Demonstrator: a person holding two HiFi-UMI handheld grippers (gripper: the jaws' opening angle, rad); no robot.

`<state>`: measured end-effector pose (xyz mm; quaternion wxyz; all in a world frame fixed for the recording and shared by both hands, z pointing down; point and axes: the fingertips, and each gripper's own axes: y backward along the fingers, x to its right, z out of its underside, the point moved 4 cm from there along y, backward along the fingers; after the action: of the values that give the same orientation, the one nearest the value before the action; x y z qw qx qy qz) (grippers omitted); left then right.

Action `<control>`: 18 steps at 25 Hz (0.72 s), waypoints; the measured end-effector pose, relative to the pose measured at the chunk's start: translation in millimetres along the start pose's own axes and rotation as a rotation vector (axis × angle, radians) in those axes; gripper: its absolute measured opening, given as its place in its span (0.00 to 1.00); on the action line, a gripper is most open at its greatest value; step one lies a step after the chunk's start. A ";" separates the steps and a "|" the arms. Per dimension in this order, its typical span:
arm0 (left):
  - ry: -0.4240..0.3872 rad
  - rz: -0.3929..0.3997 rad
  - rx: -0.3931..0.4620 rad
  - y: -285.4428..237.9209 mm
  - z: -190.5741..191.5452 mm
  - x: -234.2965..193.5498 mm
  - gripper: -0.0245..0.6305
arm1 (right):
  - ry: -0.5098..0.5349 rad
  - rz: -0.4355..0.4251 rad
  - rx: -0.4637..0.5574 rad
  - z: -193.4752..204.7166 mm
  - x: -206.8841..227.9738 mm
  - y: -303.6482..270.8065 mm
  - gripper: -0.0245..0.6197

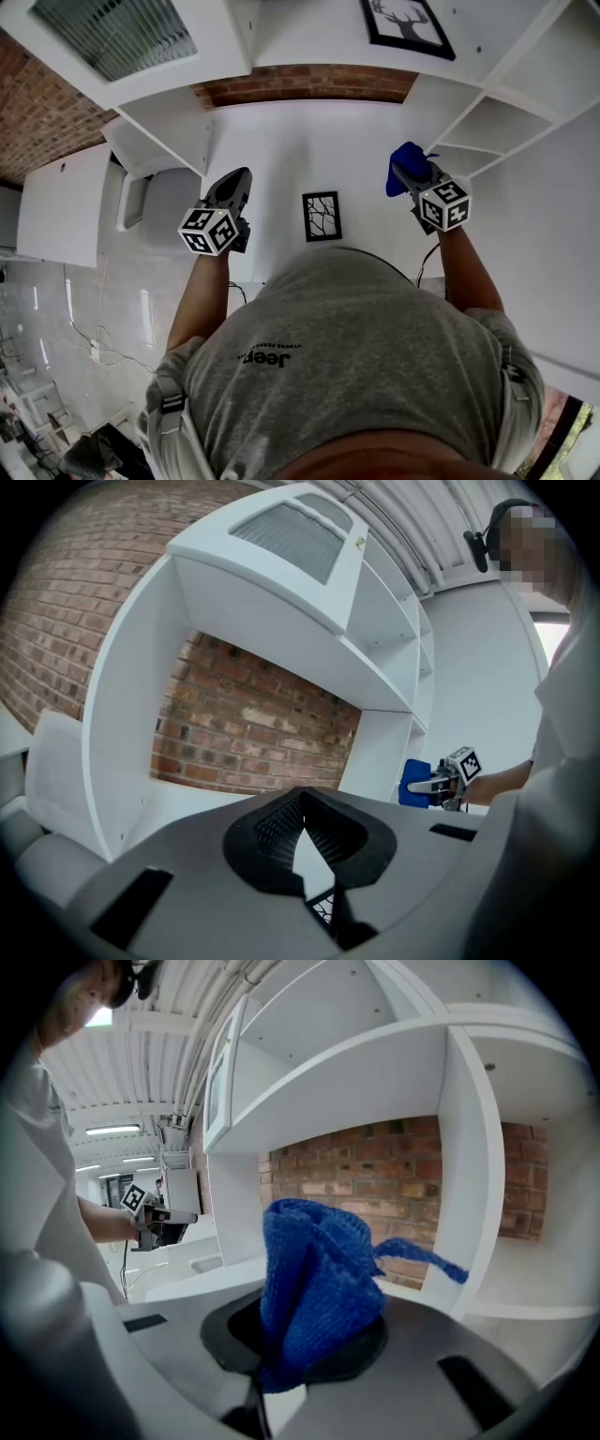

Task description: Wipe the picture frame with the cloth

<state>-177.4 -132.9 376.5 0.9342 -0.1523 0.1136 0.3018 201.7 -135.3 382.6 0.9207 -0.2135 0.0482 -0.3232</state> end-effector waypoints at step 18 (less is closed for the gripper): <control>-0.016 0.030 -0.005 -2.8 -2.3 11.4 0.07 | 0.005 0.012 0.015 -4.9 2.2 4.7 0.13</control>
<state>-167.0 -129.8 371.4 0.9301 -0.1505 0.1077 0.3173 205.0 -135.1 376.3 0.9241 -0.2055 0.0493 -0.3185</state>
